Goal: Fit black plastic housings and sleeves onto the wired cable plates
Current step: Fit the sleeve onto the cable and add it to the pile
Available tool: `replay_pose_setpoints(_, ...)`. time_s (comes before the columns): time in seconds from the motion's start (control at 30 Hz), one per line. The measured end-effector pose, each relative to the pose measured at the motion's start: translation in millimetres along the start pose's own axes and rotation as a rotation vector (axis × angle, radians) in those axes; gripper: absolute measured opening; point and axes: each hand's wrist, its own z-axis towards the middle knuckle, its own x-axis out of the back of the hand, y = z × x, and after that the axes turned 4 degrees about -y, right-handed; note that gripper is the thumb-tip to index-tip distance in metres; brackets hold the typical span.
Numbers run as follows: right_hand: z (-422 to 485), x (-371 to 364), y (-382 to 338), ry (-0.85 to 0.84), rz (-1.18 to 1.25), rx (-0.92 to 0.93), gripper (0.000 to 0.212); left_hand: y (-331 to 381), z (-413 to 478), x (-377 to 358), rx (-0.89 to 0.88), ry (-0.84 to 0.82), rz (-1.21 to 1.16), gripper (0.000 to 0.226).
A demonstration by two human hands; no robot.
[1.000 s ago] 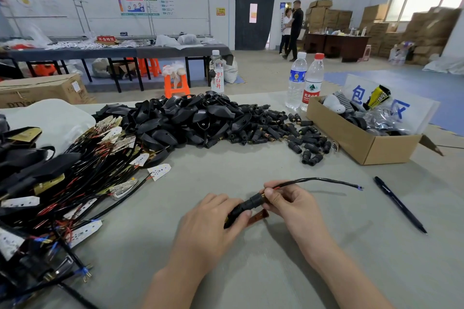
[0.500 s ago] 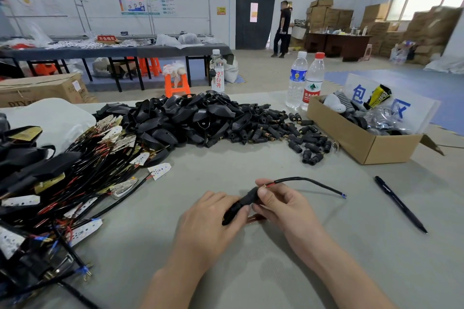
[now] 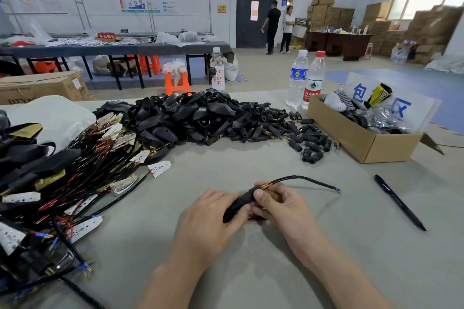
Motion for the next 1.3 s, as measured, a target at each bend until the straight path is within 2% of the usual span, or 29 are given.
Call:
replay_pose_setpoints(0.17, -2, 1, -1, -0.022, -0.051, 0.032, 0.017, -3, 0, -1, 0.015, -0.024, -0.057, 0.033)
replay_pose_setpoints(0.3, -2, 0, -3, -0.037, -0.081, 0.039, 0.017, -4, 0, -2, 0.039, -0.047, -0.053, 0.038)
replay_pose_setpoints(0.53, -2, 3, -2, -0.094, -0.002, -0.005, 0.020, -6, -1, -3, 0.145, -0.016, -0.075, 0.044)
replay_pose_setpoints(0.77, -2, 3, 0, -0.109, 0.029, -0.021, 0.020, -4, -2, -4, 0.135, -0.009, -0.004, 0.043)
replay_pose_setpoints(1.0, -8, -5, -1, -0.110, -0.158, 0.024, 0.020, -1, -1, -5, 0.103, -0.029, 0.062, 0.044)
replay_pose_setpoints(1.3, -8, -7, -2, -0.097, -0.148, 0.028, 0.020, -2, 0, -3, 0.127, -0.027, 0.041, 0.042)
